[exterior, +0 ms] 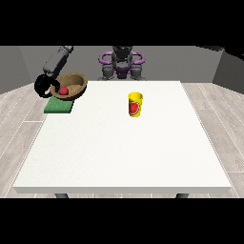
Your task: Pick the cup and pour the ball into the bowl, then pick the bowl and place it on the pad
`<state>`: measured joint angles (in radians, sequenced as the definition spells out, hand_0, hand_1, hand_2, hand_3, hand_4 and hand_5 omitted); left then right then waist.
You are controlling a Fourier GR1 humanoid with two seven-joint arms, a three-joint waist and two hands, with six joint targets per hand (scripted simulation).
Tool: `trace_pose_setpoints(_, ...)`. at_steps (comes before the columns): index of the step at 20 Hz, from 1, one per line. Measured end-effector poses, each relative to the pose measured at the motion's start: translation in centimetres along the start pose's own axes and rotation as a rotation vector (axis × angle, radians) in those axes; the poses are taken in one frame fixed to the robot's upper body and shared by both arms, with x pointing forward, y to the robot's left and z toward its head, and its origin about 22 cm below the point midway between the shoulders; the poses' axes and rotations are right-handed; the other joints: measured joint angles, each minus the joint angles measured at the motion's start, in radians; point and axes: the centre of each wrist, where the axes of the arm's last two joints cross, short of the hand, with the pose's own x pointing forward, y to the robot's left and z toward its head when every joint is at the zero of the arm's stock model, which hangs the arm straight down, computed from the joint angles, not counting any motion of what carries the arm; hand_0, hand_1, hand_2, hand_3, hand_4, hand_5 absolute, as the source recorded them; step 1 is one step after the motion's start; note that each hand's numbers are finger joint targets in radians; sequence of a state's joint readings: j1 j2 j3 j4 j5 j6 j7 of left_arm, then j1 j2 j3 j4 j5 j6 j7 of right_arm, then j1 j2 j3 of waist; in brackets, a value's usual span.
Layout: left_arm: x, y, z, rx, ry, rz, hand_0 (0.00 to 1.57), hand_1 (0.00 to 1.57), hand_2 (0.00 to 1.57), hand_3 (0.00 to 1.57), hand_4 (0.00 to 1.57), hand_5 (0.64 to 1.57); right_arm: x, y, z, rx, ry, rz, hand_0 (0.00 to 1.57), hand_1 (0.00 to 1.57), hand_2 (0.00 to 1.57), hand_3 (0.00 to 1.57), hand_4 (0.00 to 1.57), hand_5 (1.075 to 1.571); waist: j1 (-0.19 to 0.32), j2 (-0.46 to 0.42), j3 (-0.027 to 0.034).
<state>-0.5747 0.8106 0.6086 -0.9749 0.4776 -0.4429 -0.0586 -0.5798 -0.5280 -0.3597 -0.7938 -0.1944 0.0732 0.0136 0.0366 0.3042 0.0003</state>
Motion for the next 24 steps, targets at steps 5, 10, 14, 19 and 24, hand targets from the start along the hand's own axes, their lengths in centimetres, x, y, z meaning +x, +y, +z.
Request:
trace_pose_setpoints(5,2.3,-1.0,-0.7,-0.013,-0.109,-0.012,0.0,0.0,0.0,0.0,0.68,1.559,0.6,-4.4,-0.1,-0.054,-0.09,-0.022,1.57,1.57,1.57,0.08,0.96,1.571,0.023,0.102,0.0018)
trace_pose_setpoints(10,4.8,-1.3,-0.4,-0.015,-0.172,-0.009,0.0,0.0,0.0,0.0,0.7,1.559,0.5,-8.2,0.4,-0.1,-0.145,-0.019,1.57,1.57,1.57,0.0,0.97,1.571,0.036,0.161,0.0029)
trace_pose_setpoints(14,5.3,-1.2,0.5,-0.019,-0.189,-0.007,0.0,0.0,0.0,0.0,0.69,1.556,0.9,-10.6,1.0,-0.124,-0.171,-0.014,1.57,1.57,1.57,0.0,0.99,1.57,0.039,0.181,0.0027)
trace_pose_setpoints(19,5.2,-1.3,1.2,-0.011,-0.163,-0.003,0.0,0.0,0.0,0.0,0.7,1.556,0.1,-10.6,1.0,-0.101,-0.149,0.016,1.57,1.57,1.57,0.46,0.98,1.567,0.033,0.16,0.0016)
trace_pose_setpoints(24,4.8,-1.5,1.5,-0.019,-0.124,0.004,0.0,0.0,0.0,0.0,0.67,1.554,-2.4,-9.1,1.2,-0.067,-0.082,0.05,1.57,1.57,1.57,0.89,0.99,1.565,0.038,0.116,0.0007)
